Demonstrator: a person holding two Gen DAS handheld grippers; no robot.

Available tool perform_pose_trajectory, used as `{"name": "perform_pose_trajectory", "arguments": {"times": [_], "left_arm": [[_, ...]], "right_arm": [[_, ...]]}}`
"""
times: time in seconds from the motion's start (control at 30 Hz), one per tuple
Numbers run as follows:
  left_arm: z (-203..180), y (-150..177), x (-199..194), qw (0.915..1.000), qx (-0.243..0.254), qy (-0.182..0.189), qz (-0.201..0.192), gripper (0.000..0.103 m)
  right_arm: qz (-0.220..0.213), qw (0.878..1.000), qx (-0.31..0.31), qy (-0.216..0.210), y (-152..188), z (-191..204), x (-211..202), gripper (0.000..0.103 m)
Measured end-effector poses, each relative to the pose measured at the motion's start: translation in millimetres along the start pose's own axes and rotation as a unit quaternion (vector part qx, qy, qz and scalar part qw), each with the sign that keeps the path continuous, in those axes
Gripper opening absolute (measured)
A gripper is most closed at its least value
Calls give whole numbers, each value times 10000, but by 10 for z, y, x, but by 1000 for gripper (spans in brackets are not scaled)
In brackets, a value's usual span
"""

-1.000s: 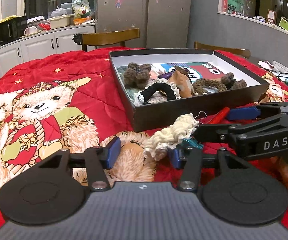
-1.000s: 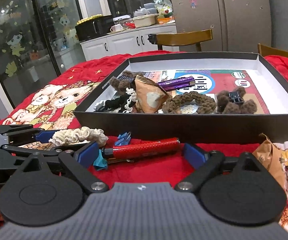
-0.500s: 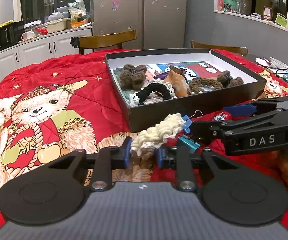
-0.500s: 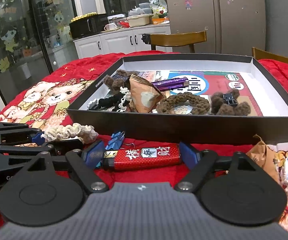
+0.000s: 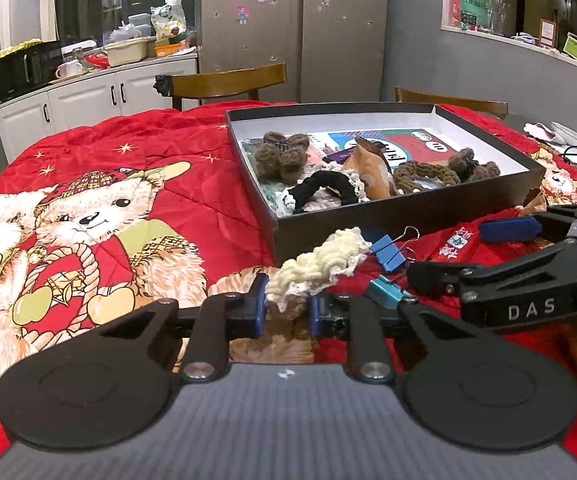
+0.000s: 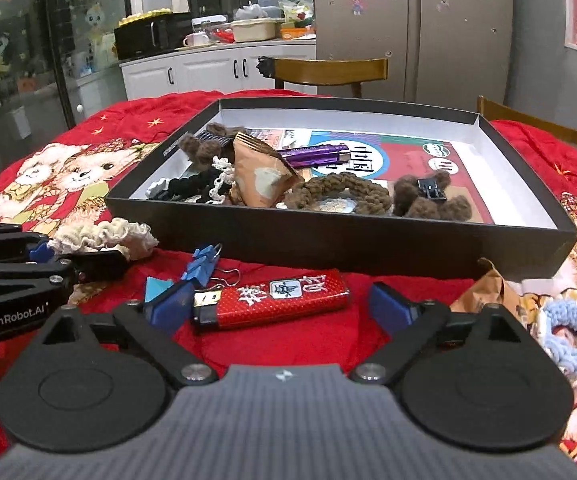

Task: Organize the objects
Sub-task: 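Lift both held items and carry them over the black box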

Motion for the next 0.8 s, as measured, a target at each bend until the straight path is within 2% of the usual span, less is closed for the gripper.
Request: {"name": "perform_pose_trajectory", "arguments": {"times": [0.07,0.1,0.8], "left_arm": [[3,-2,2,10000,-8,5,5,24],[3,-1,2,10000,-17,7,5,24],[10,-7,-17,10000,-34,-56,-48,24]], "right_arm": [[-31,10000,-20,9,-3,2,-5,83],[-49,10000,-15,19,-7,-1,-10,82],[-127,9999,86,-20,-22,-18,-37,82]]}}
Point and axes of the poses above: each gripper's, at about its wrist camera, not at the fingertips, and x roughly the way its jaws point, z to its left, y to its underside, the point moved 4 cm from there along x, roughly the way its jaws point, and after that the axes turned 8 degrees about -z, right-handed, at the moved point
